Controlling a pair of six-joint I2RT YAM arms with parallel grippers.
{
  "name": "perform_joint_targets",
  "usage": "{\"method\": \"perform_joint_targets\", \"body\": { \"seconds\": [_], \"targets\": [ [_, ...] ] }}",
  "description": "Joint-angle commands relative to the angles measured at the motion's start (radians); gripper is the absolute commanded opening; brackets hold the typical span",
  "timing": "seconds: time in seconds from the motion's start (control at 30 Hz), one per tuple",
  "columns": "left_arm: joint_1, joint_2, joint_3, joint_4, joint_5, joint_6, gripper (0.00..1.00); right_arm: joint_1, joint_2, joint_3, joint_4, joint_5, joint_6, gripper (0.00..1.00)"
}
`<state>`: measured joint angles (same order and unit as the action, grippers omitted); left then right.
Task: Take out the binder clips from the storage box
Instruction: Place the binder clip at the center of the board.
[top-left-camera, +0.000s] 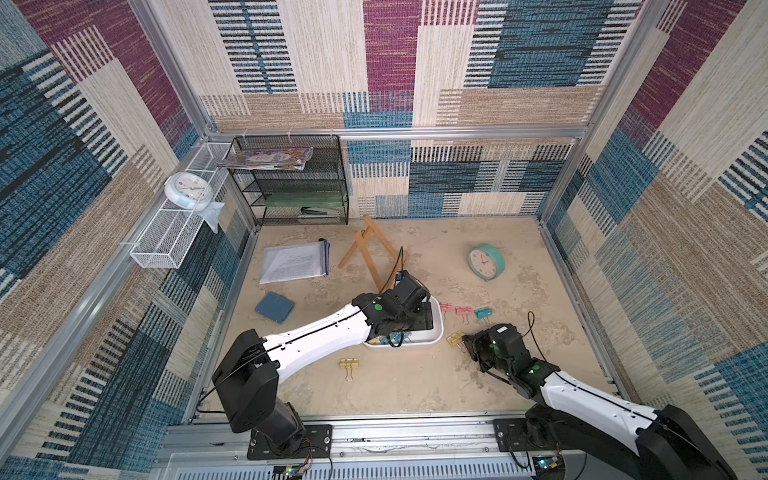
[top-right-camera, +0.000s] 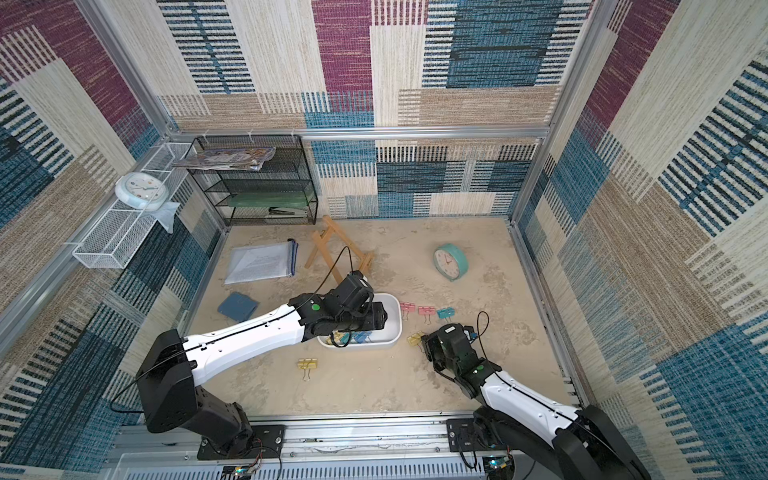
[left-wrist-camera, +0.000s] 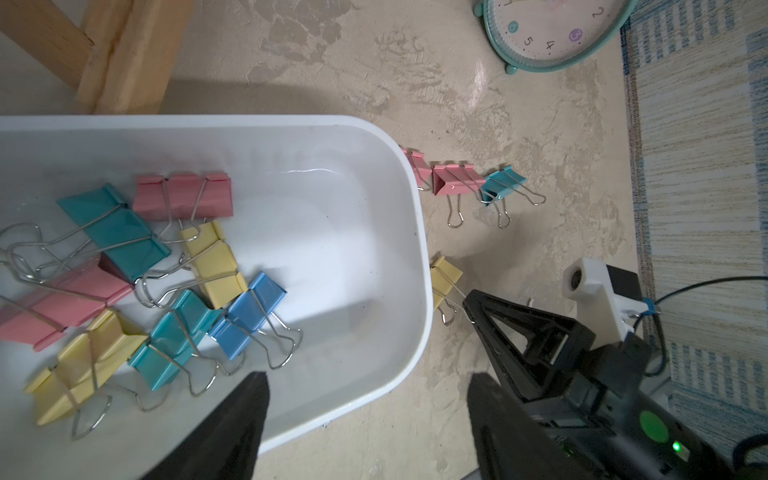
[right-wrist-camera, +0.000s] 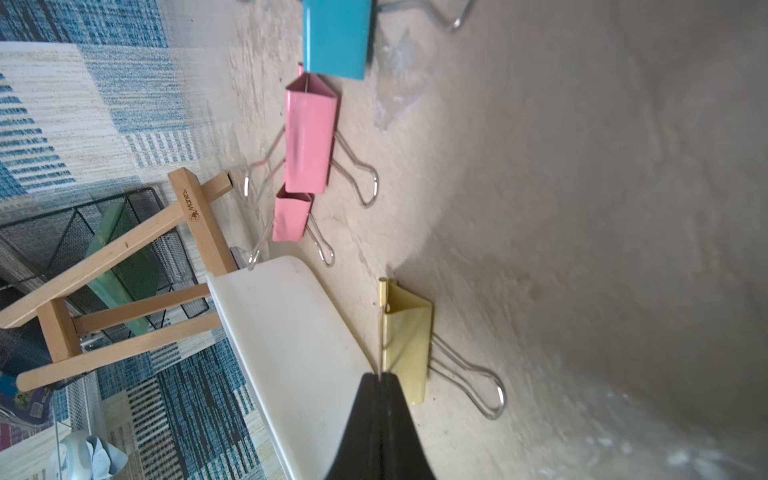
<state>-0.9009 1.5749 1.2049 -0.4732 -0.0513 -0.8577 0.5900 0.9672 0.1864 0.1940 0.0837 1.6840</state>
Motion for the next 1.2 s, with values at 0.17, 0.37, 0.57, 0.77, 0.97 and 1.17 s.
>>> {"method": "perform_joint_targets", "body": {
  "seconds": [0.17,0.37,0.57,0.77,0.97,1.17],
  "targets": [
    [0.001,-0.01,-0.004,-0.014,-0.022,-0.004,0.8,0.044,0.099,0.016,0.023,0.091,0.102,0.01],
    [0.002,-0.008,0.001,-0.018,-0.022,-0.001,0.8,0.044,0.136,0.074,-0.023,0.051,0.022,0.08],
    [0.002,-0.006,-0.004,-0.013,-0.024,-0.004,0.8,0.043,0.027,0.092,-0.137,0.089,-0.091,0.3],
    [0.0,-0.006,0.003,-0.018,-0.029,0.004,0.8,0.04,-0.189,0.134,-0.324,0.205,-0.275,0.36],
    [0.004,-0.037,-0.011,-0.033,-0.095,-0.002,0.79,0.023,-0.253,0.244,-0.152,0.099,-0.878,0.38],
    [0.01,-0.107,-0.065,-0.036,-0.191,-0.02,0.77,0.016,0.13,0.557,-0.349,-0.252,-1.145,0.37]
  ]
}}
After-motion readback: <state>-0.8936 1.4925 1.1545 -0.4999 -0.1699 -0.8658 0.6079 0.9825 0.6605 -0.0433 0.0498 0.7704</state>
